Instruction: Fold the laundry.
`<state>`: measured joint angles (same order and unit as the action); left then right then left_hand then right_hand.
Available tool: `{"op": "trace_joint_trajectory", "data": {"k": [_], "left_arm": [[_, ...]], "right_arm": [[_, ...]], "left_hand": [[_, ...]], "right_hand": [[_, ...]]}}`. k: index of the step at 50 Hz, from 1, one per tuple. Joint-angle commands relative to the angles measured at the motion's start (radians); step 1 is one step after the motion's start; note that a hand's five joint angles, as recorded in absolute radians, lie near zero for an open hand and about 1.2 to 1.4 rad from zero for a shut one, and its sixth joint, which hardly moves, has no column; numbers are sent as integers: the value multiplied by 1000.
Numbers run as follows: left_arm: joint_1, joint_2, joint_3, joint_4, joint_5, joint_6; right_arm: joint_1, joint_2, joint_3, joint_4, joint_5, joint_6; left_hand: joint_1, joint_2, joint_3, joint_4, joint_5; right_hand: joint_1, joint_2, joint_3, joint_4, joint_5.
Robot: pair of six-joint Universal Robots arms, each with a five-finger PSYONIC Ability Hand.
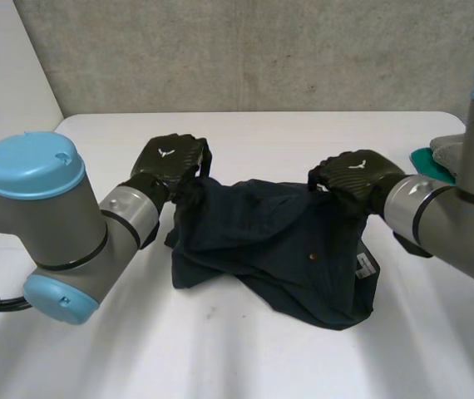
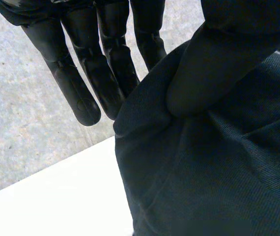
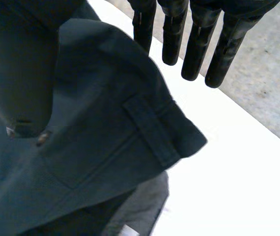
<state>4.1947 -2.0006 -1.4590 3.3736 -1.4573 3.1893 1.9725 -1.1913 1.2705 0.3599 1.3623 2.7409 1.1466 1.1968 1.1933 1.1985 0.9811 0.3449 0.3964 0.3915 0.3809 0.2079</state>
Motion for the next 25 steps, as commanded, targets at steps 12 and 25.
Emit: {"op": "trace_joint_trajectory", "data": {"k": [12, 25], "left_arm": [[-2, 145, -116, -22, 5, 8], [5, 117, -100, -14, 5, 53]], "right_arm": [[-104, -48, -80, 117, -31, -104], [-95, 198, -206, 122, -80, -23]], "left_hand": [[250, 199, 203, 198, 241], [250, 199, 203, 198, 241]], "right_hand": [[1, -50, -45, -35, -36], [130, 78, 83, 94, 92]]}}
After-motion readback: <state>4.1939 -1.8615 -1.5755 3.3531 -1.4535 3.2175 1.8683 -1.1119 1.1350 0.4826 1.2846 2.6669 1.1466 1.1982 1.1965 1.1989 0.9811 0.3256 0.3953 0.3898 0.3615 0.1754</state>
